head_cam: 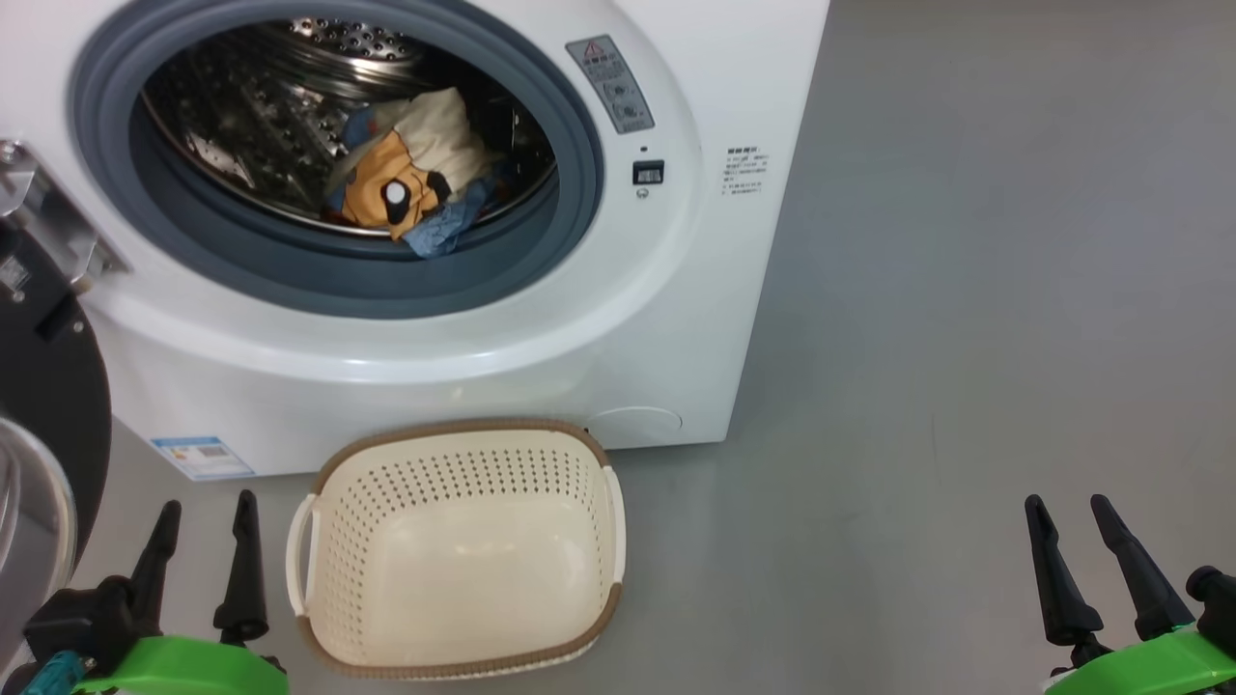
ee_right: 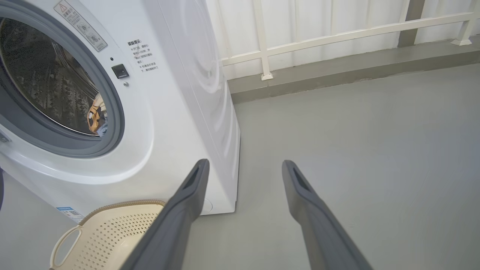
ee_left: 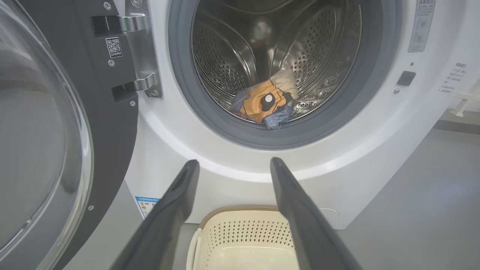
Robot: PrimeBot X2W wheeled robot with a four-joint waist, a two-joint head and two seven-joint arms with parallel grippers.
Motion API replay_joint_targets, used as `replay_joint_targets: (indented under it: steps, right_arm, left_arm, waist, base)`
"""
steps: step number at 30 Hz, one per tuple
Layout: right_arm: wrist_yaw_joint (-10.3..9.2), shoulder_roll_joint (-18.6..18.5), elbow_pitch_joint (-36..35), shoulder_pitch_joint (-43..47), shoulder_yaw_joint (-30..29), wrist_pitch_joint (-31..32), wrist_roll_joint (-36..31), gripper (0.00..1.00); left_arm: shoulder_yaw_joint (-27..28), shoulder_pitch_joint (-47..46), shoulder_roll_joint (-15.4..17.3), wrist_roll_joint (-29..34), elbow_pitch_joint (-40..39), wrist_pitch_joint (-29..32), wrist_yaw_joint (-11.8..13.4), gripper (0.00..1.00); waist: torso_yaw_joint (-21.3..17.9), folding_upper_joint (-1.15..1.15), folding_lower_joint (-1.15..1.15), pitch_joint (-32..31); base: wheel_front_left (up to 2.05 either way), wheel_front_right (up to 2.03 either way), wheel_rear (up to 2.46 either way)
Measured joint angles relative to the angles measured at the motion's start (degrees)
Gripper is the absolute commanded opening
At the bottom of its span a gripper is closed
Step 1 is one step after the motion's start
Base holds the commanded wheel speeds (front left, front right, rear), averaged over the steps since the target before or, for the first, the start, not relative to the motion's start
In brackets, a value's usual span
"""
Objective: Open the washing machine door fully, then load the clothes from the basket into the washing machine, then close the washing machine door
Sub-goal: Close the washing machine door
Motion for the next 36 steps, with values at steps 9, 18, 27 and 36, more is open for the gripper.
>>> replay_joint_targets:
  steps: [9, 18, 27, 36]
  right_arm:
    - [0.00, 0.00, -0.02, 0.01, -0.02, 0.00, 0.00, 1.00]
    - [0.00, -0.05, -0.01, 0.01, 0.00, 0.00, 0.00, 1.00]
    - [0.00, -0.96, -0.01, -0.04, 1.46, 0.00, 0.00, 1.00]
    - [0.00, -1.51, 0.45, -2.05, 4.28, 0.00, 0.00, 1.00]
  left_arm:
    - [-0.55, 0.57, 0.03, -0.48, -0.77, 0.00, 0.00, 1.00]
    - [-1.63, 1.22, 0.03, -0.68, -1.62, 0.00, 0.00, 1.00]
    - [-1.47, 1.36, -0.09, -1.11, -1.79, 0.00, 0.00, 1.00]
    - [-0.10, 2.14, -1.24, -1.11, -1.85, 0.00, 0.00, 1.00]
  waist:
    - [0.27, 0.00, 0.00, -0.20]
    - [0.89, 0.00, 0.00, -0.48]
    - [3.56, 0.00, 0.00, -0.44]
    - [7.82, 0.00, 0.00, -0.33]
  base:
    - [-1.27, 1.24, 0.03]
    - [-0.21, 0.21, 0.00]
    - [0.00, 0.00, 0.00]
    - [0.00, 0.00, 0.00]
